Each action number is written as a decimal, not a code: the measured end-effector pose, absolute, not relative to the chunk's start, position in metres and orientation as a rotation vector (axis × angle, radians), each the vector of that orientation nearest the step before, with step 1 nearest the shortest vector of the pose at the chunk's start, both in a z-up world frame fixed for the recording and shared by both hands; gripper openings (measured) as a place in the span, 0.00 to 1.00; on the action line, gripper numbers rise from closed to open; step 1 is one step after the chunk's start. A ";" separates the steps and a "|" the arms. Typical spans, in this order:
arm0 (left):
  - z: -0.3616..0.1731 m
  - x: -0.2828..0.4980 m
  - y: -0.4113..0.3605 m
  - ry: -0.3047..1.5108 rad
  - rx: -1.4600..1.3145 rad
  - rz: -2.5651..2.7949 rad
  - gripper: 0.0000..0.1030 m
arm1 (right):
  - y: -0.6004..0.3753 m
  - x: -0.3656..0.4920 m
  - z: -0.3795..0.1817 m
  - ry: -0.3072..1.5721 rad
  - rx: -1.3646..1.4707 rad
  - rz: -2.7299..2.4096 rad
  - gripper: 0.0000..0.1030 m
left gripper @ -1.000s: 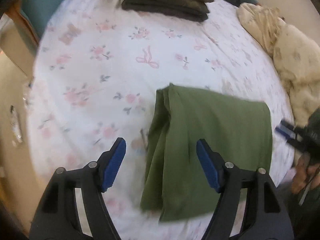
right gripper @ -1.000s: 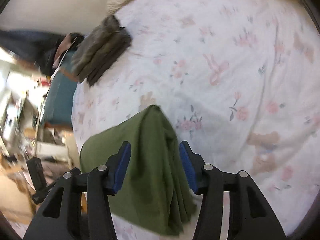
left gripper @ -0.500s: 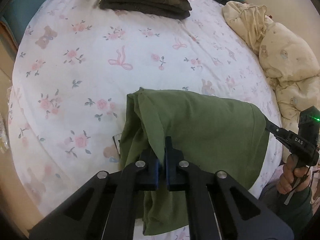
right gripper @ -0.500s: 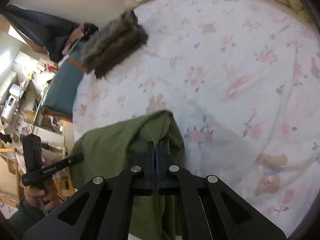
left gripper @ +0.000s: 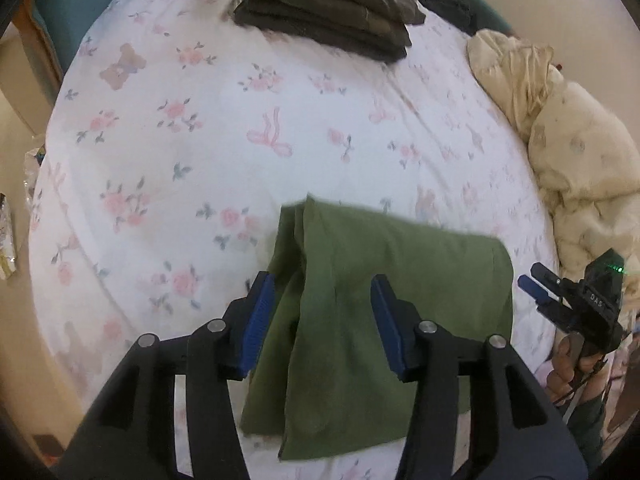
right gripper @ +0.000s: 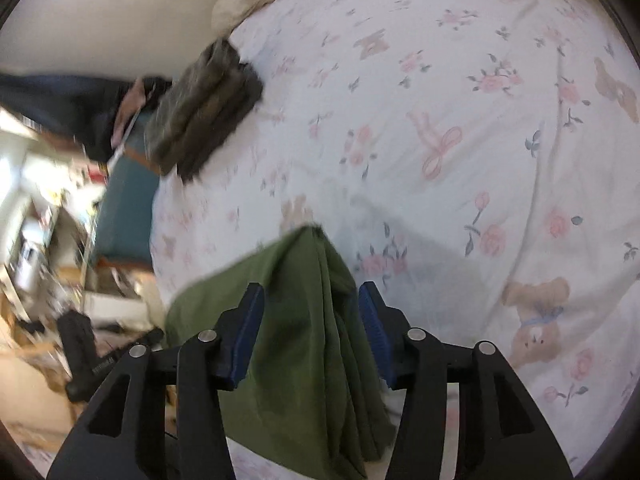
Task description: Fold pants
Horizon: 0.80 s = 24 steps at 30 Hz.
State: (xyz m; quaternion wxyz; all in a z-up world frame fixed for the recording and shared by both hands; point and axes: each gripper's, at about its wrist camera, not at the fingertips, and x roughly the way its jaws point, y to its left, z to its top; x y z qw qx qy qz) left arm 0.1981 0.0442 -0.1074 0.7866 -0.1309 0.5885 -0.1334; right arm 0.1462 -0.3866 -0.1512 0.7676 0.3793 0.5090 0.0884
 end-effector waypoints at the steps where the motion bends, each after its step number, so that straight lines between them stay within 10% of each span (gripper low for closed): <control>1: -0.110 0.204 0.043 1.271 -0.275 -0.275 0.45 | -0.389 0.152 -0.153 1.102 0.839 0.185 0.51; 6: -0.130 0.226 0.038 1.286 -0.326 -0.270 0.45 | -0.381 0.178 -0.173 1.146 0.835 0.201 0.44; 11: -0.138 0.235 0.026 1.283 -0.280 -0.346 0.13 | -0.361 0.190 -0.172 1.156 0.689 0.243 0.01; 24: -0.120 0.227 0.025 1.228 -0.203 -0.273 0.02 | -0.367 0.167 -0.153 1.116 0.591 0.131 0.00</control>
